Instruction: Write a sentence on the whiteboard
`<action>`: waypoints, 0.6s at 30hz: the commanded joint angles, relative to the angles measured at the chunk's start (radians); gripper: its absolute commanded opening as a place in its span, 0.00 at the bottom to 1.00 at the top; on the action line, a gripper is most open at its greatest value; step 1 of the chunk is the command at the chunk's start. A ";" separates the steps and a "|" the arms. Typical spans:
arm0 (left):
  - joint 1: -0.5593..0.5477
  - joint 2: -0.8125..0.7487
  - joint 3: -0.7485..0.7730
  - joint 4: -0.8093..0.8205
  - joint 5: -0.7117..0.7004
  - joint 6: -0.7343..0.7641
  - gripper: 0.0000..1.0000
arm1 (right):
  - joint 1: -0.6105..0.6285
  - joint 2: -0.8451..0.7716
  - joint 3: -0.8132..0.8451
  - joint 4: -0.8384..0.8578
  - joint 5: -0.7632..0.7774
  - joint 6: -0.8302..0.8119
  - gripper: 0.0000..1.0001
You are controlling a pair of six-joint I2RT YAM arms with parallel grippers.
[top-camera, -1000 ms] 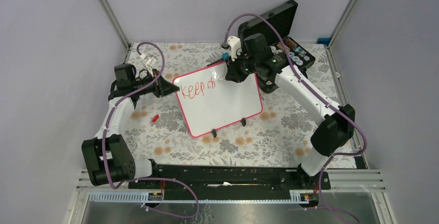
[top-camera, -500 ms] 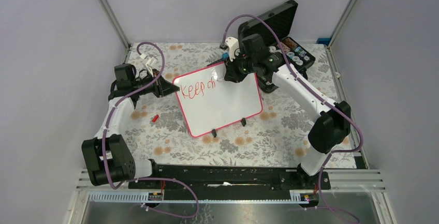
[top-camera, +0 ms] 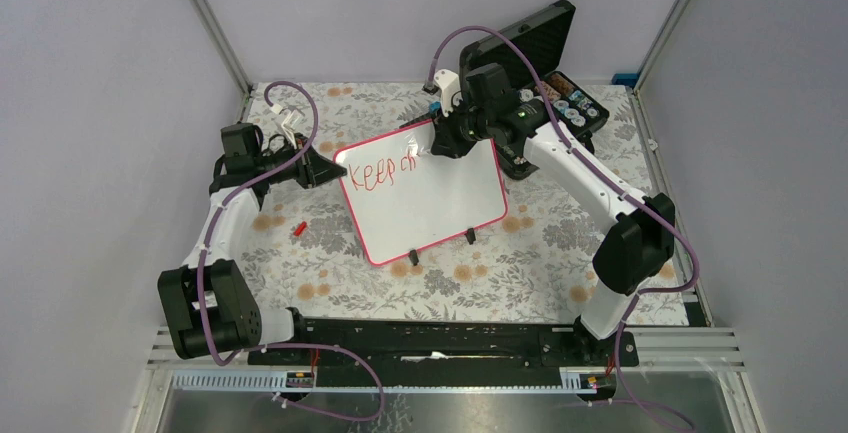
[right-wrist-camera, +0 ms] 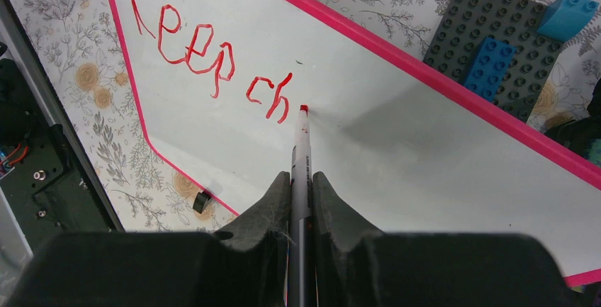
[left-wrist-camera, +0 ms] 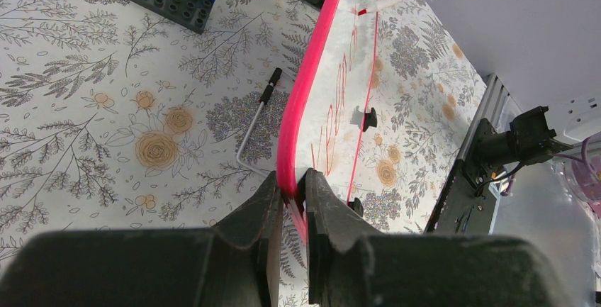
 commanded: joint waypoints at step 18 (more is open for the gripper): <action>-0.016 -0.007 0.012 0.029 -0.010 0.065 0.00 | -0.002 -0.026 -0.037 0.023 -0.009 -0.006 0.00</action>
